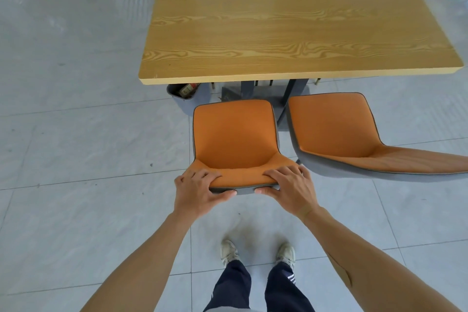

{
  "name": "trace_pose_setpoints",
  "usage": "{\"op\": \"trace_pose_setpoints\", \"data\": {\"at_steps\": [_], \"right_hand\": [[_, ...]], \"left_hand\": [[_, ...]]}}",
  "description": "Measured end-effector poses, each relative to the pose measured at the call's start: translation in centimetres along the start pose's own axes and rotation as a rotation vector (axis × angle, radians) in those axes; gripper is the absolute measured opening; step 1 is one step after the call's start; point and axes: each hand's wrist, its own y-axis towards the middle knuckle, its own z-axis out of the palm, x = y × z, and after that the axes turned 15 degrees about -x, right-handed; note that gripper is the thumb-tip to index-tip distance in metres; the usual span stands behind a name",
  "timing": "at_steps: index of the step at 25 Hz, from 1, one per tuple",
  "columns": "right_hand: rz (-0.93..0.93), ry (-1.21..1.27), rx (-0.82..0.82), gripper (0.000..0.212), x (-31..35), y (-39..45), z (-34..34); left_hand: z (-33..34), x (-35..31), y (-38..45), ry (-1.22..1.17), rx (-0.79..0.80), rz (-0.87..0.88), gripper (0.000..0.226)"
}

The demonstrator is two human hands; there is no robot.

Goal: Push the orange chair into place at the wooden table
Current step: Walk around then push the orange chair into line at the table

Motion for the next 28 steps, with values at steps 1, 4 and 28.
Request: {"op": "trace_pose_setpoints", "data": {"at_steps": [1,4,28], "right_hand": [[0.001,-0.006,0.0,0.077,-0.4,-0.4,-0.2],[0.009,-0.027,-0.008,0.074,-1.2,-1.7,-0.4],[0.035,0.065,0.185,0.074,-5.5,0.6,-2.2]], "left_hand": [[0.3,-0.4,-0.4,0.002,-0.009,0.005,0.084],[0.7,-1.2,-1.1,-0.001,-0.021,0.028,0.083],[2.0,-5.1,0.6,0.01,-0.059,0.047,0.083]]}}
